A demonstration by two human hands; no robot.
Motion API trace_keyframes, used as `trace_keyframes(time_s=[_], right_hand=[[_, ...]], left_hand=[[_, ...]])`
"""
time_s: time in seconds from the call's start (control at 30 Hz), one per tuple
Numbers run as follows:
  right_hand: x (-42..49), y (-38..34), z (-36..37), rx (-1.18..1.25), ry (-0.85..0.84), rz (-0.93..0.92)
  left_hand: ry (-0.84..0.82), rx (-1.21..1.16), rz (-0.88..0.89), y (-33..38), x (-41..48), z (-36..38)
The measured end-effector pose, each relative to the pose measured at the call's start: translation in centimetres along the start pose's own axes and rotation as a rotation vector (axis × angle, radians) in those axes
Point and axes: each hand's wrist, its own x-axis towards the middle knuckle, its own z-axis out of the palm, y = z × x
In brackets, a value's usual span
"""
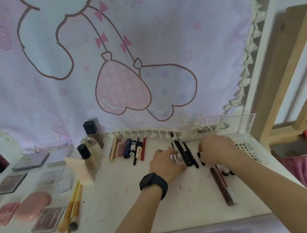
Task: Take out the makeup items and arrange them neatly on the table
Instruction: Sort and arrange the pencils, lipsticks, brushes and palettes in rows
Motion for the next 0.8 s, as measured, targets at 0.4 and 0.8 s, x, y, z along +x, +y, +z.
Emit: trace_keyframes(time_s=[0.4,0.8], right_hand=[[0.72,-0.49,0.76,0.095,-0.009,-0.205],[0.33,-0.66,0.84,0.13,-0.026,-0.341]], left_hand=[[-0.009,0.071,0.078,-0.1,-0.22,-0.52],[0.016,0.134,0.127,0.29,-0.13,-0.18]])
